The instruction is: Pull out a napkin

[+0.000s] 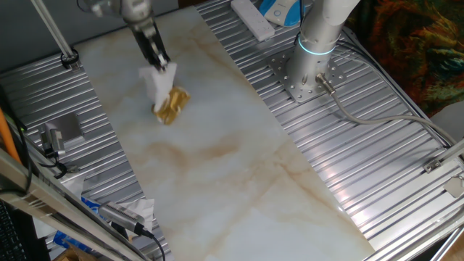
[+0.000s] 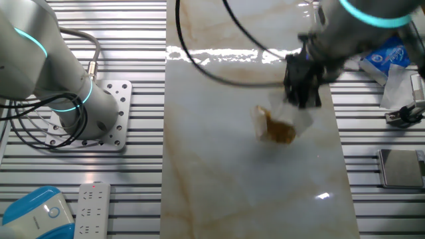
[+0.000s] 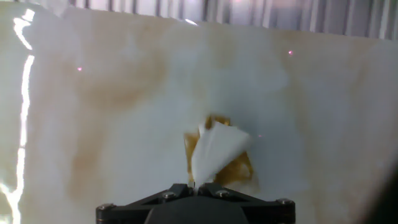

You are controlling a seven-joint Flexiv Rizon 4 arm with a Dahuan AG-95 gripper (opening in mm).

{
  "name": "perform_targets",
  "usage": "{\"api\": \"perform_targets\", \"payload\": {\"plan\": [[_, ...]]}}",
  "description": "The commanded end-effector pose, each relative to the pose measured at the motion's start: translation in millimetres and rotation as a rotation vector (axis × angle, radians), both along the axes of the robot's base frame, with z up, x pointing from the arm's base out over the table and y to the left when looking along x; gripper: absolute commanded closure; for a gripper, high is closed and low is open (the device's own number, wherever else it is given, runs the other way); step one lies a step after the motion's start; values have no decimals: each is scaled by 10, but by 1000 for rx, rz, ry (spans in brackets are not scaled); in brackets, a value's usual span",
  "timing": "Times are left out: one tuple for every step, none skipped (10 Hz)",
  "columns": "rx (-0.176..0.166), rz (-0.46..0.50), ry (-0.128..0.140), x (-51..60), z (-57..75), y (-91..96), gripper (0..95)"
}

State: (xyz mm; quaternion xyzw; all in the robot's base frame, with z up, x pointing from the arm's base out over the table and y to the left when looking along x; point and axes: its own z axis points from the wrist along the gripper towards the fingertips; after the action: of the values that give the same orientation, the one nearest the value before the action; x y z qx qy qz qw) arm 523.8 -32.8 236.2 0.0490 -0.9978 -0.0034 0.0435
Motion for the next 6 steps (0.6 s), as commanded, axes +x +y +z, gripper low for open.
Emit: {"api": "perform_targets", "payload": {"plan": [[-16,-71,8,-33,115,41,950],[-12,-84,46,-37,149,-23,950],[-1,-79,35,-85,-73,-75,950],[1,-74,15,-163,-231,-101,950],[-2,-72,5,-249,-379,-116,950],[1,-64,-28,-398,-667,-126,950]]}}
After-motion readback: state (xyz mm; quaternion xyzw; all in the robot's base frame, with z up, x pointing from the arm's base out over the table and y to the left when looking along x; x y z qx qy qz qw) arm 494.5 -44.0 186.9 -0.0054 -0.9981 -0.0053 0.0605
